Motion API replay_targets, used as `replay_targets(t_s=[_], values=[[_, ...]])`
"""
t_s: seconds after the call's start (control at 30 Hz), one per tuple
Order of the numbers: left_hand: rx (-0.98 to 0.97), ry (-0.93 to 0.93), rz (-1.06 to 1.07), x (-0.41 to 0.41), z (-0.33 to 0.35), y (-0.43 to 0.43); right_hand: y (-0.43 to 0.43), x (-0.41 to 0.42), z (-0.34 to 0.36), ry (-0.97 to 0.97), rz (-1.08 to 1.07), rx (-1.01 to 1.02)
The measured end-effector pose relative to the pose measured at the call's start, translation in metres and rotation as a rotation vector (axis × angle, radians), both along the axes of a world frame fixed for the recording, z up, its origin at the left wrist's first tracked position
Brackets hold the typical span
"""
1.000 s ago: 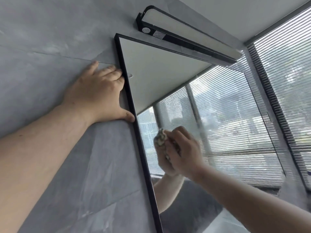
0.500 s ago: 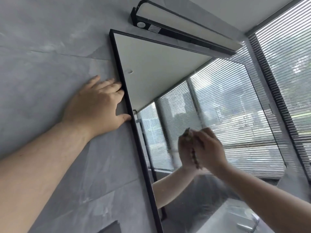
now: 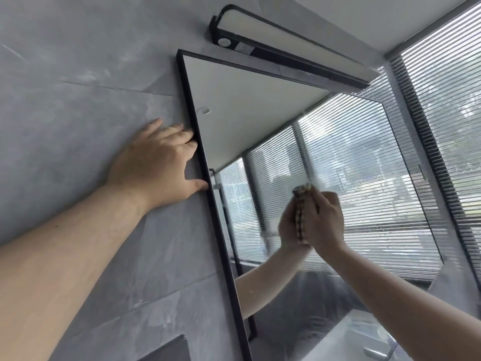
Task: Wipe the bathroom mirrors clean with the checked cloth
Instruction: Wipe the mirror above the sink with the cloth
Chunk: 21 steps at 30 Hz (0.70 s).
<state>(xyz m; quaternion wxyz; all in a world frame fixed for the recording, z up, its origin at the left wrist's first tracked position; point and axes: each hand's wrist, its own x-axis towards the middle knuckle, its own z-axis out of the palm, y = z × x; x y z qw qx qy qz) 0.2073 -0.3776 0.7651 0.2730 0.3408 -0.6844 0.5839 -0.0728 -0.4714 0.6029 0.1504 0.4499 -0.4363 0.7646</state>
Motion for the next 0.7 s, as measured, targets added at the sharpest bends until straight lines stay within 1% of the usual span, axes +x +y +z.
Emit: replay_targets(t_s=[0.07, 0.17, 0.2, 0.23, 0.27, 0.3, 0.33, 0.4, 0.43, 0.5, 0.57, 0.63, 0.7], values=[[0.013, 0.001, 0.008, 0.0, 0.0, 0.0, 0.011, 0.026, 0.0, 0.221, -0.019, -0.104], [0.017, -0.001, 0.005, 0.001, 0.001, 0.001, 0.013, 0.048, -0.009, 0.547, -0.073, -0.314], [0.017, -0.001, 0.004, 0.002, 0.001, 0.0, 0.011, 0.048, -0.012, 0.615, -0.104, -0.336], [0.018, -0.002, 0.005, 0.002, 0.001, 0.0, 0.006, 0.043, -0.012, 0.645, -0.108, -0.299], [0.019, -0.004, 0.006, 0.003, 0.001, 0.0, 0.003, 0.038, -0.011, 0.631, -0.1, -0.23], [0.02, -0.005, 0.007, 0.003, 0.001, 0.0, 0.0, 0.033, -0.008, 0.567, -0.085, -0.186], [0.019, -0.005, 0.005, 0.003, 0.001, -0.001, -0.004, 0.028, -0.007, 0.454, -0.069, -0.195], [0.012, -0.005, 0.004, 0.003, 0.0, -0.002, -0.012, 0.012, -0.006, 0.192, -0.09, -0.278], [0.009, -0.006, 0.008, 0.002, 0.0, -0.002, -0.02, 0.001, -0.009, 0.131, -0.13, -0.248], [0.003, -0.014, 0.008, 0.002, -0.001, -0.002, -0.034, -0.027, -0.023, 0.083, -0.143, -0.078], [-0.001, -0.018, 0.004, 0.001, -0.001, -0.002, -0.049, -0.055, -0.04, -0.043, -0.108, 0.063], [-0.003, -0.019, 0.004, 0.001, -0.001, -0.002, -0.053, -0.066, -0.046, -0.117, -0.104, 0.109], [-0.004, -0.02, 0.002, 0.001, -0.001, -0.002, -0.054, -0.064, -0.045, -0.125, -0.103, 0.113]])
